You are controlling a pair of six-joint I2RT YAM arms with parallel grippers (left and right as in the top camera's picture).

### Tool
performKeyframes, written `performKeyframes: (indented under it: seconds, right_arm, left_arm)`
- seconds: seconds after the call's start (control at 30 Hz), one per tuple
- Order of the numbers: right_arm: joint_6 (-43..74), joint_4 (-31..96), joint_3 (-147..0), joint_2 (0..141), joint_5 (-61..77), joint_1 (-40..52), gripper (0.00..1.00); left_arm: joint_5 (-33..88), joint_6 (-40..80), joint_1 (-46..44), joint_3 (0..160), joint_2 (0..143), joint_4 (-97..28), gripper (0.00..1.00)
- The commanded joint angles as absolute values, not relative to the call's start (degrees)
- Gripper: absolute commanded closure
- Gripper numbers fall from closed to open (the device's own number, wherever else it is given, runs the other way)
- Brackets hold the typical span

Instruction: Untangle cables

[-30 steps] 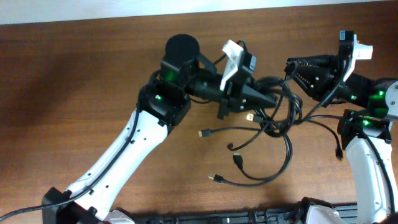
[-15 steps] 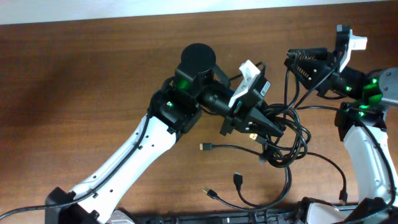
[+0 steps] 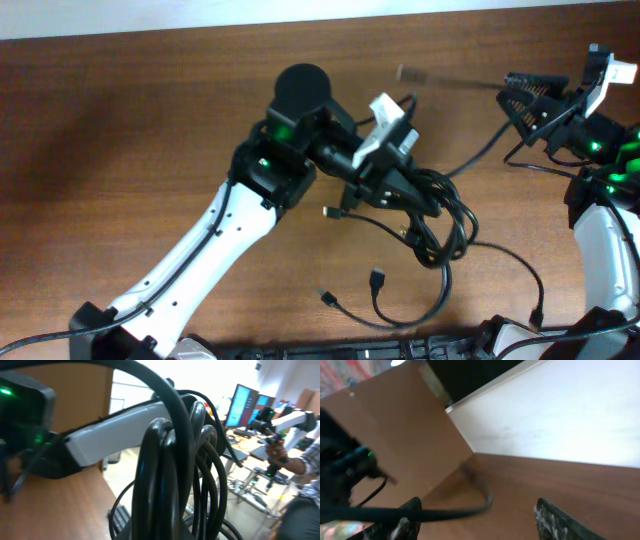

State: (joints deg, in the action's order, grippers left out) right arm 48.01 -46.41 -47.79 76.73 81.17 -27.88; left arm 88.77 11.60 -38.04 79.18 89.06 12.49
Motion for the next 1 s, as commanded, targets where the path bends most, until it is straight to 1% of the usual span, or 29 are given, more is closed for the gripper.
performKeyframes:
  seconds: [0.0,0.03,0.07,0.1,0.17,0.27,0.47,0.6,0.97]
  right_arm:
    - [48.7,-46.5,-48.3,76.9,88.5,-28.0,0.24]
    - [49.3,-46.4,-48.3,76.8,88.9,-28.0,0.23]
    - [51.5,-46.5,-48.2,76.8,88.9,-27.9,0.14]
    - [52.5,-47.2,-48.2,76.7,88.9,-27.6,0.09]
    - [54.0,-49.1,-48.2,76.3,88.9,-27.0,0.05]
    - [57.8,-53.3,-48.2,76.1,88.9,-25.6,0.00]
    - [68.8,-66.7,-48.2,76.1,88.9,-19.4,0.00]
    - [72.9,-72.4,-48.2,76.1,88.9,-16.6,0.00]
    - [73.1,-72.9,-48.2,76.1,88.8,-12.3,0.00]
  left_arm:
    - [88.3,11.1,-35.0,79.8,88.0,13.5,1.00]
    - [87.6,11.1,-34.4,79.8,88.0,13.4,1.00]
    - [87.0,11.1,-33.5,79.8,88.0,13.4,1.00]
    - [86.5,11.1,-32.6,79.8,88.0,13.4,1.00]
    - [84.8,11.1,-31.2,79.8,88.0,13.3,1.00]
    - [80.5,11.1,-29.8,79.8,88.0,12.8,1.00]
    - [70.6,11.1,-28.9,79.8,88.0,11.0,1.00]
    - [67.7,11.1,-28.9,79.8,88.0,10.7,1.00]
    - [67.4,11.1,-28.9,79.8,88.0,10.9,1.00]
